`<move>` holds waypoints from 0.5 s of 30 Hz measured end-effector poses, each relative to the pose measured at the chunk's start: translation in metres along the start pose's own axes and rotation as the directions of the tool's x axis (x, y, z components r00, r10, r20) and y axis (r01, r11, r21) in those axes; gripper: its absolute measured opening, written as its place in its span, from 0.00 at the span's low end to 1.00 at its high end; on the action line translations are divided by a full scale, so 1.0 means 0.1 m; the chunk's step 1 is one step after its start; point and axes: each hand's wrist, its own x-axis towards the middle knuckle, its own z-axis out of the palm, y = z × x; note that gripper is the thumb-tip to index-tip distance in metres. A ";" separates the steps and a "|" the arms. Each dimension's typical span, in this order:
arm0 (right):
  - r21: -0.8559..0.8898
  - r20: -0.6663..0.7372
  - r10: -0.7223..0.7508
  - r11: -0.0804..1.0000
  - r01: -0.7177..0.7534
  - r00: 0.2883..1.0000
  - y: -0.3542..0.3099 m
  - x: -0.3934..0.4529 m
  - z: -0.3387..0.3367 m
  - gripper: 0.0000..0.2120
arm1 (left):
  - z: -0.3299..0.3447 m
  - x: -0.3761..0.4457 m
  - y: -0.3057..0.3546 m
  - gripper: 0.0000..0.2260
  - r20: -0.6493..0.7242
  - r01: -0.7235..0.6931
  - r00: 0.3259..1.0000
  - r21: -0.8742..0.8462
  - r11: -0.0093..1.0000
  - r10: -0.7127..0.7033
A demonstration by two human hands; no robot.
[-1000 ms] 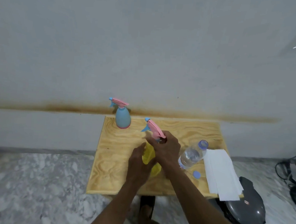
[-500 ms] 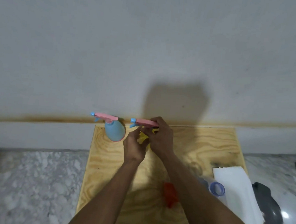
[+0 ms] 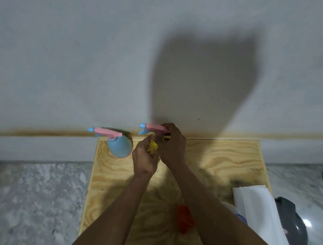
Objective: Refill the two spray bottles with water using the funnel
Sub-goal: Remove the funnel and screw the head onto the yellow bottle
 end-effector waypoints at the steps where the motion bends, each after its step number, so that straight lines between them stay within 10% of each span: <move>1: 0.004 0.001 -0.006 1.000 0.006 1.000 0.01 -0.02 0.00 0.14 | 0.01 0.01 -0.04 0.17 0.009 0.014 1.000 0.006 1.000 -0.014; 15: -0.076 0.041 0.013 0.997 -0.010 0.999 -0.08 -0.35 -0.33 0.36 | -0.24 -0.32 -0.01 0.26 0.110 0.044 0.993 0.056 0.997 -0.050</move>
